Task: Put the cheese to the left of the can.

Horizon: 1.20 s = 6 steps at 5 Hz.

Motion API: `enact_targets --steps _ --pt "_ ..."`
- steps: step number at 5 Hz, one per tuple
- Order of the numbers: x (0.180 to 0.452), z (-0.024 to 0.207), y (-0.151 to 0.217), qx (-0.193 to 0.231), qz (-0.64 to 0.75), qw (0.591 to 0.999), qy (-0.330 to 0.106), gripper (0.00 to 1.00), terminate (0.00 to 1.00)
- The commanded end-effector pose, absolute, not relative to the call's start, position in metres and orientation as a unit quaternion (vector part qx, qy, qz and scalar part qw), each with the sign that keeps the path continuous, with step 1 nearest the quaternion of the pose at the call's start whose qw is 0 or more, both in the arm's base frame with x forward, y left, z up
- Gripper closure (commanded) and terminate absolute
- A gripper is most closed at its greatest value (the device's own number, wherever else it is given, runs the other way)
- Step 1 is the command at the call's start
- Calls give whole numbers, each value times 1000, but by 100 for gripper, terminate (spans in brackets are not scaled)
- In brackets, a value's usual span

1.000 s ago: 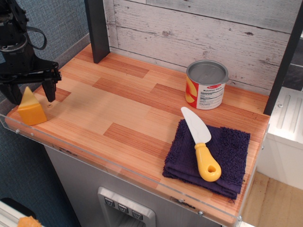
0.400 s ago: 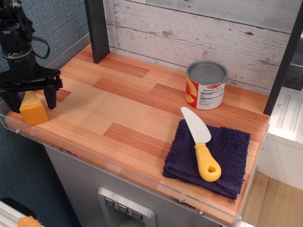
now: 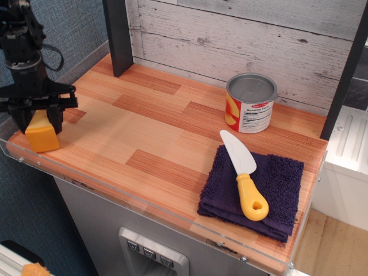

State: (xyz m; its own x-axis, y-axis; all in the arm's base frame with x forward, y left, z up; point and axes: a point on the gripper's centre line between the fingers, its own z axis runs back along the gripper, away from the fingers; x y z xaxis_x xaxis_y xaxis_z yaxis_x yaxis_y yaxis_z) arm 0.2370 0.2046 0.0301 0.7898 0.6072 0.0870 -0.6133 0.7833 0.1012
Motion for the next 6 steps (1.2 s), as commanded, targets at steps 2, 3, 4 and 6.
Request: enact_targets --steps 2,3,4,6 --pt "249 72 192 46 299 951 -69 100 0" --pt "269 88 174 36 286 952 -103 100 0" --pt "293 94 150 18 297 946 -128 100 0" --pt "346 87 97 -26 277 948 -154 100 0"
